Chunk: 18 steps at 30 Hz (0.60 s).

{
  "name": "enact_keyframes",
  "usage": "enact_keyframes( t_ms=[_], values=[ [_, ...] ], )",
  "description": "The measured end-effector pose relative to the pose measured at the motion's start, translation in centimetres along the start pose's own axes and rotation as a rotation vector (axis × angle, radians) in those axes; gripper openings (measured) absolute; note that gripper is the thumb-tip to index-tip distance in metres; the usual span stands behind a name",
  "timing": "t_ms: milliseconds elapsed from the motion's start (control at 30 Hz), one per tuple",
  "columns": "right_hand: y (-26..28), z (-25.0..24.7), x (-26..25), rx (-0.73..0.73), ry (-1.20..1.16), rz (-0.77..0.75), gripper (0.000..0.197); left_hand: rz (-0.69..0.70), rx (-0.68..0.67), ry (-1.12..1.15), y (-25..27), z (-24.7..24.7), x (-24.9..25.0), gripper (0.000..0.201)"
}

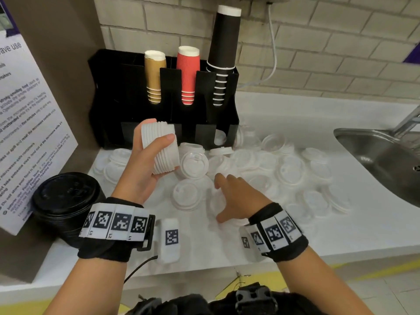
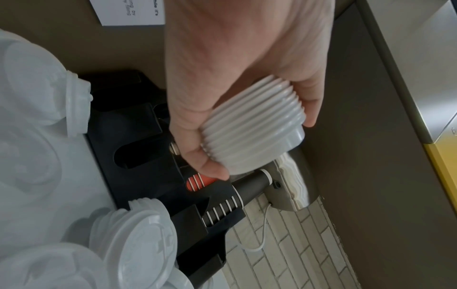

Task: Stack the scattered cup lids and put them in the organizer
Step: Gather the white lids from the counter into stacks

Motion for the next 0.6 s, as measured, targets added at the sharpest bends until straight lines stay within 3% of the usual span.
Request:
enact_keyframes(
  t_ms=[133, 267, 400, 533, 600],
  values=[
    [0.9, 2.6, -4.3, -0.158, -0.091, -0.156, 0.077, 0.017, 0.010, 0.008, -0.1, -0.4, 0.6, 0.053],
    [-0.4, 3.1, -6.0, -0.064, -0.024, -0.177, 0.078, 0.024, 0.008, 0.014, -0.2, -0.4, 0.9, 0.052],
    [-1.1, 2.2, -7.1, -0.013, -0.269, -0.186, 0.077, 0.023, 0.012, 0.019, -0.4, -0.7, 1.0, 0.052],
    [-1.5, -1.0, -2.6, 0.111, -0.211, -0.074, 0.055, 0.017, 0.009, 0.023, -0.5, -1.3, 1.0, 0.049],
    [-1.1, -1.2, 1.3, 0.067, -0.054, 0.053, 0.058, 0.010, 0.009, 0.025, -0.5, -1.5, 0.9, 0.048]
  ],
)
Point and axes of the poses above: each hand's wrist, its own y-axis away from the middle knuckle, its own z-axis out of the palm, x = y × z, the point moved 9 cm from there along -y, towards the middle knuckle, and after that the axes turned 13 degrees about x, right-handed, at the moved point
